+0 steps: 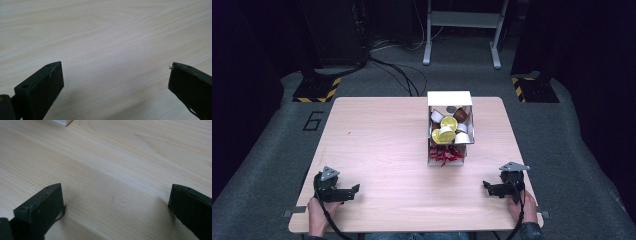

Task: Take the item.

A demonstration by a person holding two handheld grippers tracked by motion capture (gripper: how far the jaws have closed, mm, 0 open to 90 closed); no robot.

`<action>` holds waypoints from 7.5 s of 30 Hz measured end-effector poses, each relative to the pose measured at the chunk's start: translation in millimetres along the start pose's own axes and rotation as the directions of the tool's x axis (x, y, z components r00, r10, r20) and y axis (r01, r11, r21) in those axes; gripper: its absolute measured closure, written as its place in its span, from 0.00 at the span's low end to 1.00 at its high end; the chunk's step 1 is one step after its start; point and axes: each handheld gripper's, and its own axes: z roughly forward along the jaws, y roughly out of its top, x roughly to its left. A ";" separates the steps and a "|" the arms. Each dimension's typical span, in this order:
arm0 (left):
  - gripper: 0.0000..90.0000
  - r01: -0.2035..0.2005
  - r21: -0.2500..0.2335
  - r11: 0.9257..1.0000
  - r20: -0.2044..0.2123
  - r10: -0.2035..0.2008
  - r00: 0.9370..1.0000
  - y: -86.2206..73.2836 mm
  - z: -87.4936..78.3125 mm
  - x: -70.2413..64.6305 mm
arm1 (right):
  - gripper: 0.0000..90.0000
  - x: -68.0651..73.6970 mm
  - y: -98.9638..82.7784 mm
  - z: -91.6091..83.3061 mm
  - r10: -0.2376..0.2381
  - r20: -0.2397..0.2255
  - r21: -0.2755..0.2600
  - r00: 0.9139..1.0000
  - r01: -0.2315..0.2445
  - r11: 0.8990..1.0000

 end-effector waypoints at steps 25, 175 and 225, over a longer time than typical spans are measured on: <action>0.00 -0.117 -0.077 0.990 0.088 0.124 0.988 77.5 -25.6 -29.7 | 0.00 1.2 0.4 -0.1 0.016 -0.009 0.013 1.000 -0.016 1.000; 0.61 -0.660 -0.056 0.749 0.215 0.655 0.725 257.0 44.5 -254.6 | 0.00 -0.6 0.9 0.6 -0.011 -0.010 -0.001 1.000 0.011 1.000; 0.64 -0.631 -0.173 0.756 0.196 0.654 0.730 263.9 9.9 -242.9 | 0.00 -0.4 0.9 0.9 -0.009 -0.002 0.000 1.000 0.009 1.000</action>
